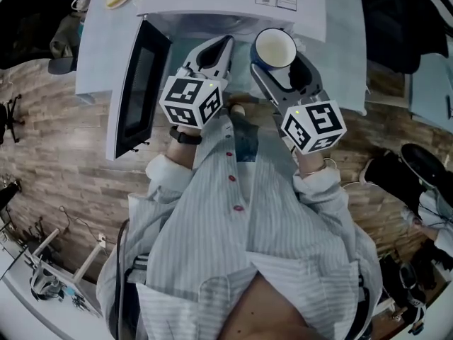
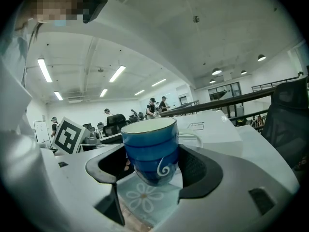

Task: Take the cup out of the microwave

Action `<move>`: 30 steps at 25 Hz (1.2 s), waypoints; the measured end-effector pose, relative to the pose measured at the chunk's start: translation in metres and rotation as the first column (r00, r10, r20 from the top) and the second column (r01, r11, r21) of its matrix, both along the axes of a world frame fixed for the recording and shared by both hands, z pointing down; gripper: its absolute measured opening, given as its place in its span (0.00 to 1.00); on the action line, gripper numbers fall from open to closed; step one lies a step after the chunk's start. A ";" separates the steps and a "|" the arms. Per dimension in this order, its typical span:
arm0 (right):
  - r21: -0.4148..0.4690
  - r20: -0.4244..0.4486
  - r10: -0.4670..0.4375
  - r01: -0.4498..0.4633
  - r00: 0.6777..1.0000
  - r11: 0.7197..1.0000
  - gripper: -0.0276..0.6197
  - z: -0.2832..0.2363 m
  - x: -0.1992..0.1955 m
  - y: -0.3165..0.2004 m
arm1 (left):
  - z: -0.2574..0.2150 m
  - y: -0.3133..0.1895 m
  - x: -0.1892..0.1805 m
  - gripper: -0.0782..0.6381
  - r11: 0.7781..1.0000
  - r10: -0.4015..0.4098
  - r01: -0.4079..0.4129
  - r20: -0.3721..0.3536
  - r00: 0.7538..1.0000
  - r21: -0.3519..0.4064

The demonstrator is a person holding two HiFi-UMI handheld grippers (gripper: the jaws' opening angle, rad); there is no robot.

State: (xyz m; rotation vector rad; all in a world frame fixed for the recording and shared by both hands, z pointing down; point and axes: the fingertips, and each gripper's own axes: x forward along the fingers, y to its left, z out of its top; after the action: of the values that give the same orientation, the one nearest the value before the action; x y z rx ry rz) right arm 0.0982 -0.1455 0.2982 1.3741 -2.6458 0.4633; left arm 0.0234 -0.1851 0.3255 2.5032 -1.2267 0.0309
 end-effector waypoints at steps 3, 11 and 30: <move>-0.011 0.002 0.002 -0.002 1.000 1.000 0.58 -0.002 0.003 0.008 | -0.006 0.008 0.002 0.12 1.000 0.020 -0.020 -0.002 1.000 0.003; -0.033 0.034 0.040 -0.039 0.999 0.999 0.58 -0.011 0.001 0.014 | -0.037 0.018 -0.003 0.12 0.994 0.098 -0.097 -0.014 0.995 0.046; 0.009 0.067 0.072 -0.073 0.995 0.997 0.58 -0.027 -0.006 -0.011 | -0.049 0.000 -0.011 0.12 0.992 0.095 -0.093 -0.017 0.995 0.088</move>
State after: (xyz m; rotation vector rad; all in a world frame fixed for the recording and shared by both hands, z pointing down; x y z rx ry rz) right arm 0.0918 -0.1569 0.2714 1.4881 -2.6610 0.5118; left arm 0.0119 -0.1849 0.2769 2.6280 -1.1231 -0.0262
